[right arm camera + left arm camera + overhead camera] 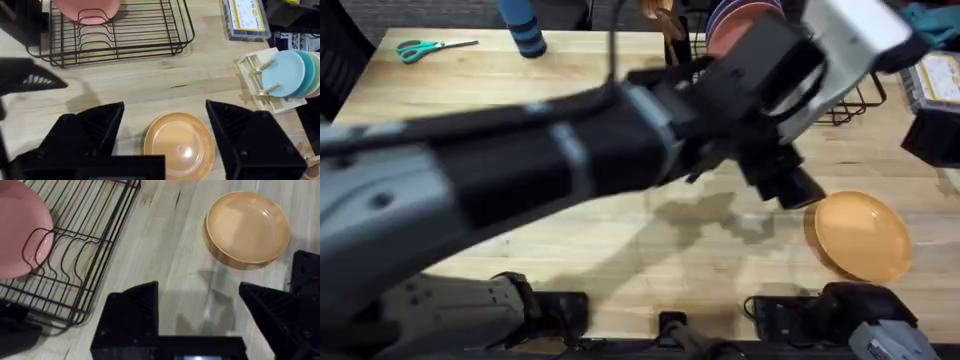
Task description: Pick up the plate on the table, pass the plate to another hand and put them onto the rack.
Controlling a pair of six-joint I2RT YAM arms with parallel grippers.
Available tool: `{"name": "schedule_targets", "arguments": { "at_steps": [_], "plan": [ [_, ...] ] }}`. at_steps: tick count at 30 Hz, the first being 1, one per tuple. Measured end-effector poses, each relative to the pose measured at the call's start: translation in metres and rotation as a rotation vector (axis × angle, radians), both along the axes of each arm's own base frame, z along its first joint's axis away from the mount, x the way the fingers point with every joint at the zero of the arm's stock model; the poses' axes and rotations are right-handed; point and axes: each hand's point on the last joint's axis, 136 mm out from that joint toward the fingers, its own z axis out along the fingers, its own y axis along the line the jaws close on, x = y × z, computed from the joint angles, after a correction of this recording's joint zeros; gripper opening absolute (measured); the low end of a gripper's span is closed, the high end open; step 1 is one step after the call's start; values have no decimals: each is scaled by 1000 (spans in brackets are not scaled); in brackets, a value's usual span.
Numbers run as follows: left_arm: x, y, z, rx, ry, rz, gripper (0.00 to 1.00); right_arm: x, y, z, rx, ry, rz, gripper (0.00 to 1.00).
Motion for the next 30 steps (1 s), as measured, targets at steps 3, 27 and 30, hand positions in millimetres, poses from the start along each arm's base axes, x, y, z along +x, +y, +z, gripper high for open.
{"name": "schedule_targets", "arguments": {
  "at_steps": [3, 27, 30],
  "plan": [
    [11, -27, 2, 29, 23, 1, 994, 0, 0, 0, 0, 0, 0, 993],
    [8, -83, -49, 31, 198, 199, 995, -2, -1, -3, -5, 15, -3, 993],
    [9, -85, -46, 10, 206, 211, 993, -4, -8, -2, -5, 10, -54, 993]
  ]
}}
